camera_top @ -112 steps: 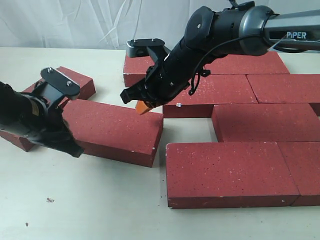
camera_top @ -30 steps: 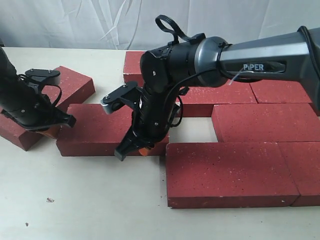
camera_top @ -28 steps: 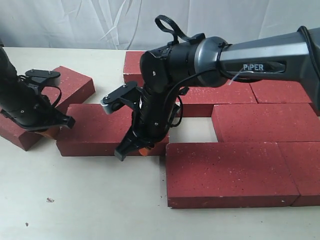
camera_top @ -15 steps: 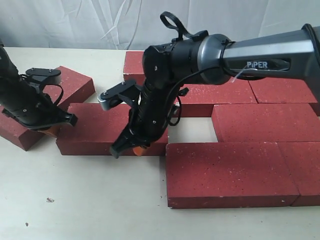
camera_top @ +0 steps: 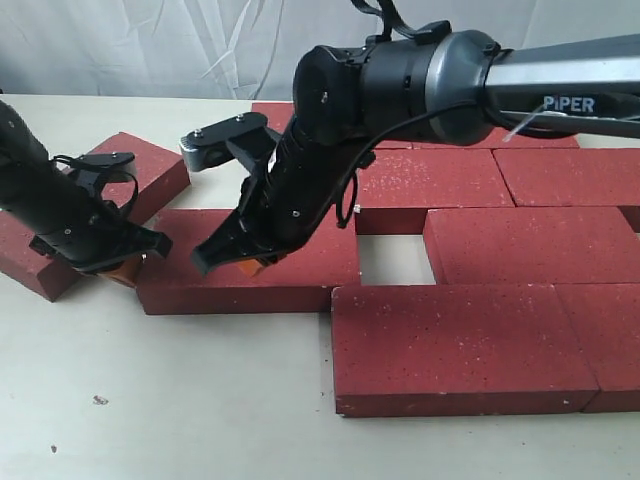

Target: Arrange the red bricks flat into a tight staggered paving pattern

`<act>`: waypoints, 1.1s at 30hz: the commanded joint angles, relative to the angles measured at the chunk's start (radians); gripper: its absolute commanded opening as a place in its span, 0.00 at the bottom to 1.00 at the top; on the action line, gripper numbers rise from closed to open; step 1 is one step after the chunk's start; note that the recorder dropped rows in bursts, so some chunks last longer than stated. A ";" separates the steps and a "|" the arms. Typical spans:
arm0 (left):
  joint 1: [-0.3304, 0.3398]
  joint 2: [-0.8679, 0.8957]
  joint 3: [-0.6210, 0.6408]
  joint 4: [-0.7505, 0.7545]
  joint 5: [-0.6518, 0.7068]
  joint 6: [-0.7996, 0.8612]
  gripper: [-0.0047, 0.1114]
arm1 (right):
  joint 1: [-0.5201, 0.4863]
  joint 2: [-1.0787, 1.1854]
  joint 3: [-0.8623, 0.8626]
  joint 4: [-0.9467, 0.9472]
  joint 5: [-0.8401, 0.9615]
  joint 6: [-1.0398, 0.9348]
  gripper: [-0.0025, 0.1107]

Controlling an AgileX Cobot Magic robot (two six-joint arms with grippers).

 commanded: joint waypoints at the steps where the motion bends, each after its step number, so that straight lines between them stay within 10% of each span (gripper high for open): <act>1: -0.005 0.001 0.002 -0.038 0.010 0.010 0.04 | -0.010 -0.013 0.001 -0.006 -0.038 0.035 0.02; 33: -0.162 0.005 0.002 -0.155 -0.055 0.056 0.04 | -0.216 -0.013 0.001 0.051 -0.006 0.056 0.02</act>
